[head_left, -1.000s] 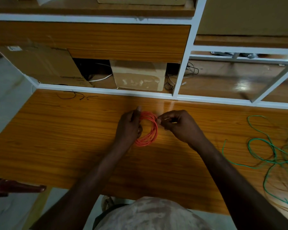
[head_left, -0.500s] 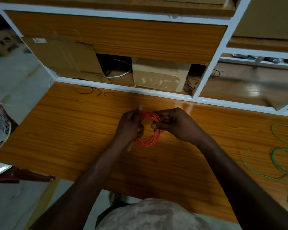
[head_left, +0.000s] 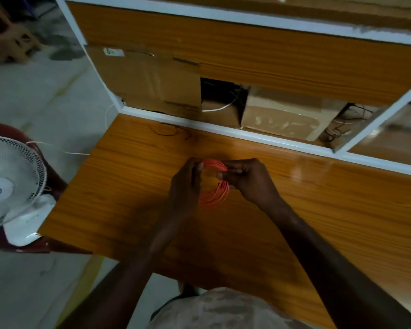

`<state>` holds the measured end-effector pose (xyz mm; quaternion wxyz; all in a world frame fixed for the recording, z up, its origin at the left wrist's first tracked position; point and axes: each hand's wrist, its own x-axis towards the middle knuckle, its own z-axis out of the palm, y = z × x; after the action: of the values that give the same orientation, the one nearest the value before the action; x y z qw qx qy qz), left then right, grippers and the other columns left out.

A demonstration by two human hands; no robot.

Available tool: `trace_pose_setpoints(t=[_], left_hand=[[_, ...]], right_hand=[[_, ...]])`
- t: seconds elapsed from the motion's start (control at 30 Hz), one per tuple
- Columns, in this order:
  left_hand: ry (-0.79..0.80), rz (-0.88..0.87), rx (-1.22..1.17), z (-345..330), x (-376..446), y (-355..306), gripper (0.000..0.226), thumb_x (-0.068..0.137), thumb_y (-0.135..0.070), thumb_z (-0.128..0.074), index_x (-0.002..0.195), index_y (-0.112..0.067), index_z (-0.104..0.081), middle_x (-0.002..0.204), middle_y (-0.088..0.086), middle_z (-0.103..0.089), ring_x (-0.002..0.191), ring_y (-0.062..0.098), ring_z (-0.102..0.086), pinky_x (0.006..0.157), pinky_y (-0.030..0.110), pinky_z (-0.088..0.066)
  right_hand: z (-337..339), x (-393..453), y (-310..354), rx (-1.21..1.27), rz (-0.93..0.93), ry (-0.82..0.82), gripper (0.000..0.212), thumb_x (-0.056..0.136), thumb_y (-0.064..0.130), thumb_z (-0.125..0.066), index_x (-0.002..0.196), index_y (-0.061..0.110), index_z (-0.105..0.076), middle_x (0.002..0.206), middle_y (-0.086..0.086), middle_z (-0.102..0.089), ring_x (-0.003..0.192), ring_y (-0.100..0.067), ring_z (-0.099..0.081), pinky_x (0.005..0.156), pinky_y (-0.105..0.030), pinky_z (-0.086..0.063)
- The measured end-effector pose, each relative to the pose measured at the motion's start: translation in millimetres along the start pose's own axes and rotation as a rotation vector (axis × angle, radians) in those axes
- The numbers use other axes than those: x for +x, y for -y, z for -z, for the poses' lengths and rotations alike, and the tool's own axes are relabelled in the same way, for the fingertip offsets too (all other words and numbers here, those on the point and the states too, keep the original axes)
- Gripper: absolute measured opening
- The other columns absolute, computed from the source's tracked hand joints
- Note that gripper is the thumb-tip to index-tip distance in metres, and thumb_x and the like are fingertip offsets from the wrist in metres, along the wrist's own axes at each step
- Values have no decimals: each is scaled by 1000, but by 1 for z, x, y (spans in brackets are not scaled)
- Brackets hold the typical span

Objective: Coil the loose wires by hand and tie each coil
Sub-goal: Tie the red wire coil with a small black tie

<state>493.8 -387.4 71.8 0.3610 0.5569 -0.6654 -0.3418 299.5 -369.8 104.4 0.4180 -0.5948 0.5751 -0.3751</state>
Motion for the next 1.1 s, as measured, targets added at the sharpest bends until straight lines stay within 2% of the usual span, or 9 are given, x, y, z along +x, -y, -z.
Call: trace_pose_setpoints(t=[0.17, 0.27, 0.37, 0.43, 0.5, 0.63, 0.77, 0.97, 1.1], left_hand=[[-114, 85, -21, 27, 37, 46, 24, 114, -35, -47, 107, -24, -66, 82, -13, -63, 68, -1, -60, 56, 8, -42], [-134, 112, -14, 38, 57, 68, 24, 114, -29, -49, 97, -24, -65, 83, -12, -65, 70, -3, -59, 57, 11, -41], [-98, 63, 30, 46, 75, 91, 23, 112, -22, -53, 97, -15, -69, 85, -4, -67, 71, 4, -57, 60, 12, -40], [-121, -23, 80, 48, 87, 104, 21, 111, -15, -55, 95, -12, -69, 83, -5, -64, 67, 5, -53, 61, 6, -37], [-149, -86, 115, 51, 97, 113, 19, 109, -12, -57, 97, -9, -70, 84, -6, -62, 70, 7, -56, 62, 4, -36], [-104, -150, 99, 54, 111, 125, 15, 109, -10, -57, 104, -7, -71, 89, -5, -64, 76, 4, -58, 67, 7, -41], [-17, -90, 73, 55, 122, 130, 18, 112, -19, -52, 108, -13, -69, 89, -9, -63, 73, -5, -57, 65, 9, -42], [26, -26, 45, 55, 143, 127, 24, 113, -27, -48, 113, -16, -69, 84, -20, -57, 69, -3, -55, 63, 16, -42], [39, -24, 50, 50, 153, 126, 25, 113, -24, -48, 117, -12, -70, 87, -16, -60, 69, -3, -55, 64, 20, -42]], right_hand=[[-61, 42, 2, 126, -96, -69, 25, 96, 22, -79, 122, 24, -80, 102, 2, -84, 91, -16, -81, 86, -53, -66], [-80, 64, -3, 158, -143, 8, 24, 103, 27, -71, 121, 15, -80, 98, -4, -84, 89, -22, -81, 84, -47, -67], [-86, 90, -13, 164, -204, 69, 42, 110, 38, -57, 110, 3, -80, 98, -10, -83, 89, -28, -81, 83, -43, -67], [-85, 112, -24, 100, -229, 9, 43, 110, 42, -56, 104, 6, -80, 95, -9, -82, 85, -25, -81, 83, -44, -67], [-80, 135, -40, -62, -212, -71, 24, 108, 32, -64, 100, 17, -80, 92, -4, -82, 80, -19, -78, 84, -44, -64], [-69, 174, -69, -390, -152, -150, 17, 99, 7, -71, 111, 12, -82, 115, -7, -81, 99, -14, -73, 92, -22, -50], [-69, 206, -90, -449, -176, -157, 25, 100, 10, -68, 120, 18, -80, 127, -4, -78, 116, -20, -72, 106, -38, -55], [-75, 238, -109, -529, -193, -135, 47, 95, 10, -69, 141, 21, -69, 139, -9, -71, 124, -26, -69, 110, -34, -50], [-79, 250, -118, -555, -195, -118, 40, 93, 6, -63, 129, 20, -75, 130, -12, -74, 121, -30, -69, 111, -40, -53]])
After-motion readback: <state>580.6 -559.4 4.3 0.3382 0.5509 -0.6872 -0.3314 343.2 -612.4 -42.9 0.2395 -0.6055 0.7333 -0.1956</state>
